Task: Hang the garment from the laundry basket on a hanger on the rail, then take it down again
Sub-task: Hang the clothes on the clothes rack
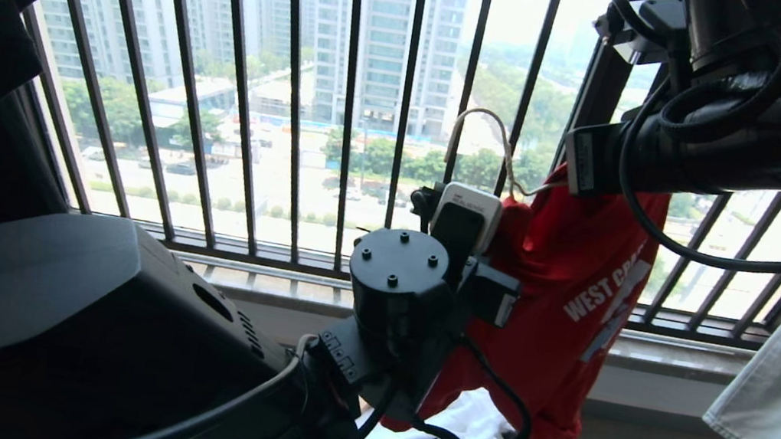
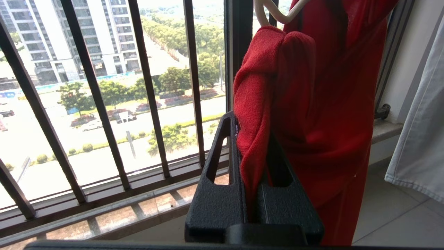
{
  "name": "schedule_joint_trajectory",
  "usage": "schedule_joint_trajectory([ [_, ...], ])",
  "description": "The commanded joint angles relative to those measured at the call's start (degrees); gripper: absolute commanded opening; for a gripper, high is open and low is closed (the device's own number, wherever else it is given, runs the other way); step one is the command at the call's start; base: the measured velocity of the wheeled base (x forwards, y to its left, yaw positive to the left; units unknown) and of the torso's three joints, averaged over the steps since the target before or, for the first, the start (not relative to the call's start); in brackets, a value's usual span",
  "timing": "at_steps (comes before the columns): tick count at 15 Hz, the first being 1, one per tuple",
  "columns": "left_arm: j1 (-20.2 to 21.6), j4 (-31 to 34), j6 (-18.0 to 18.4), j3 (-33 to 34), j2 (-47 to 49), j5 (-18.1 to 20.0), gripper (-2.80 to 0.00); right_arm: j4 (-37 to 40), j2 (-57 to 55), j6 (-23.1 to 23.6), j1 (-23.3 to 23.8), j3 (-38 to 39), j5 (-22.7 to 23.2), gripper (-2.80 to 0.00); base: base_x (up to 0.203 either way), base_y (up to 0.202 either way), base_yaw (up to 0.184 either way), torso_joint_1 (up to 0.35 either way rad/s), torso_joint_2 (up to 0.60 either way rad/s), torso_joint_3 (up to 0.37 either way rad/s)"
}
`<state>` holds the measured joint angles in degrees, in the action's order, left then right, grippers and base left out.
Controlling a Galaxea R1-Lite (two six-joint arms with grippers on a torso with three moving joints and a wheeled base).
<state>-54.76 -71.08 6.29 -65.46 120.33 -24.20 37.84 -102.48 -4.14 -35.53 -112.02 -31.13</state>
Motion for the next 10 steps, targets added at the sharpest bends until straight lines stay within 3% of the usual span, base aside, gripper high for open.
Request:
schedule_joint_trajectory([
  [1,-0.07,-2.8,-0.6,0.21,-0.28,0.19,-2.8,0.02,1.04,-0.09,-0.84,0.23,0.0,-2.8,0.0,0.0,0.0,0.0,0.0,0.0],
  [8,-3.77,-5.19,-2.47,6.75,-7.66,3.04,-2.8,0.02,2.08,-1.54,-0.85,3.68,0.27,-2.8,0.0,0.0,0.0,0.0,0.0,0.0],
  [10,-4.53,-4.61,-2.84,9.86,-11.06,5.88,-2.8,-0.22,3.08,-1.74,-0.87,5.59,2.29,-2.8,0.0,0.0,0.0,0.0,0.0,0.0],
])
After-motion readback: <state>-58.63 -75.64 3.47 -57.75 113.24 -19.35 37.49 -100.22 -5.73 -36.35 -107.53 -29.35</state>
